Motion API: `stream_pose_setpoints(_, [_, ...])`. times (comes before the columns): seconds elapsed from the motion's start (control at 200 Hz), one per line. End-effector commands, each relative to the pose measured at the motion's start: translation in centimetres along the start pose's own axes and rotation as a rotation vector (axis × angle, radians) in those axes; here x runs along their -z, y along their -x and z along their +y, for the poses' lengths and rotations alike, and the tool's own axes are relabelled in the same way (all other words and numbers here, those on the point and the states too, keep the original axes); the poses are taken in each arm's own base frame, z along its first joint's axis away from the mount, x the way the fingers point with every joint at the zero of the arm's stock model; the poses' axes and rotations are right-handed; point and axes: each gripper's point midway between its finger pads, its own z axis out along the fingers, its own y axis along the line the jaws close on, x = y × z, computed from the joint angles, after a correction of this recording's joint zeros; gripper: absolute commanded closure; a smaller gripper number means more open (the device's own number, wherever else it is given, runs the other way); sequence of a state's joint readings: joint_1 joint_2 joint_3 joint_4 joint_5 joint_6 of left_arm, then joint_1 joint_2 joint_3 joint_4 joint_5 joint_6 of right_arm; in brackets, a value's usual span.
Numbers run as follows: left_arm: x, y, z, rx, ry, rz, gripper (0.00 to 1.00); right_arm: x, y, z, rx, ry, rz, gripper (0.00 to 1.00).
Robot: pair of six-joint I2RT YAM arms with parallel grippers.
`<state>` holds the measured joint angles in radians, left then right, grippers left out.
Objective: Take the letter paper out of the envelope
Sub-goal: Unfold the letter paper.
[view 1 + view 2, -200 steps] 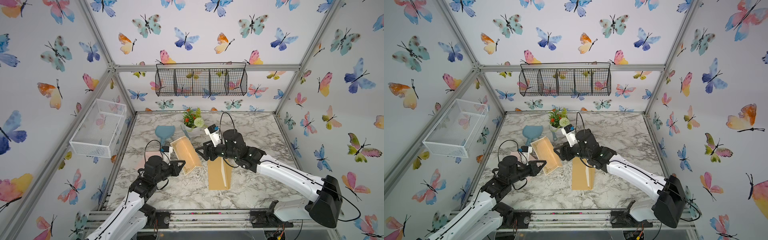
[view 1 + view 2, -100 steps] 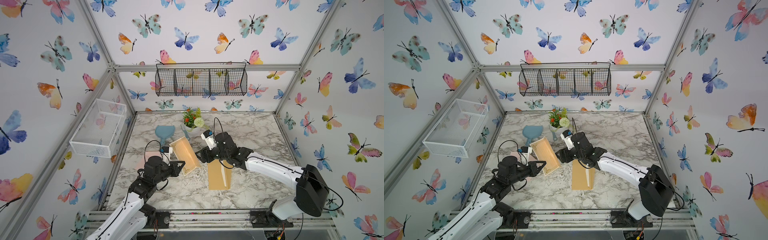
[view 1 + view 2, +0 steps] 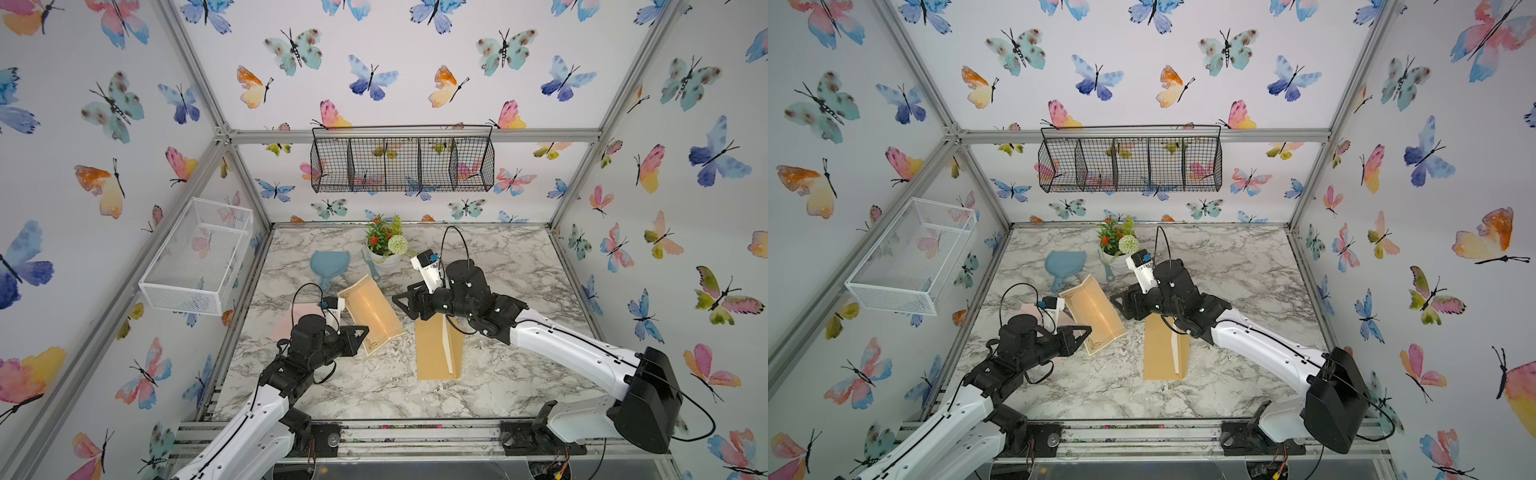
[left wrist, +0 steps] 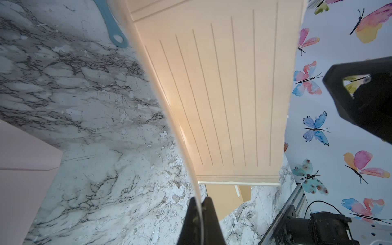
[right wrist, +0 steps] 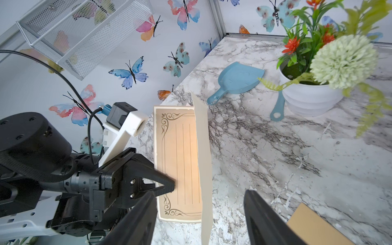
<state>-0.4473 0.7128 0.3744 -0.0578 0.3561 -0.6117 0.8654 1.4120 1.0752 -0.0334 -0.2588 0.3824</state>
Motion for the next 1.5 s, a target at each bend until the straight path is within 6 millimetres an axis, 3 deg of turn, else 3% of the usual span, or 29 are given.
stream_pose_setpoints(0.0, [0.2,0.8,-1.3,-0.009,-0.042,-0.019,1.00,-2.1,-2.6,-0.2,-0.034,0.041,0.083,0.31])
stream_pose_setpoints(0.29, [0.0,0.3,-1.3,-0.002,-0.057,-0.004,1.00,-4.4,-4.3,-0.4,-0.050,0.083,0.130,0.33])
stream_pose_setpoints(0.451, [0.3,0.1,-1.2,-0.002,-0.057,-0.005,1.00,-4.6,-4.3,-1.2,-0.031,0.047,0.136,0.87])
stream_pose_setpoints(0.511, [0.6,0.0,-1.0,0.002,-0.045,-0.012,1.00,-4.4,-4.1,-1.8,-0.023,0.039,0.138,0.96])
stream_pose_setpoints(0.681, [1.6,0.2,-0.4,0.011,-0.003,-0.050,1.00,-3.8,-3.1,-3.6,-0.069,0.077,0.137,0.97])
stream_pose_setpoints(1.046, [2.5,0.1,1.1,0.020,0.082,-0.074,0.96,-1.8,-3.2,-5.7,-0.096,0.065,0.149,0.98])
stream_pose_setpoints(1.407, [3.1,0.1,2.1,0.038,0.129,-0.106,0.95,-0.4,-4.7,-8.7,-0.159,0.055,0.173,0.98])
stream_pose_setpoints(1.457, [3.1,0.0,2.4,0.042,0.146,-0.105,0.91,-0.6,-5.0,-8.6,-0.167,0.068,0.185,0.98])
stream_pose_setpoints(1.497, [3.1,0.0,2.7,0.046,0.158,-0.104,0.78,-0.8,-5.3,-8.1,-0.178,0.107,0.194,0.98])
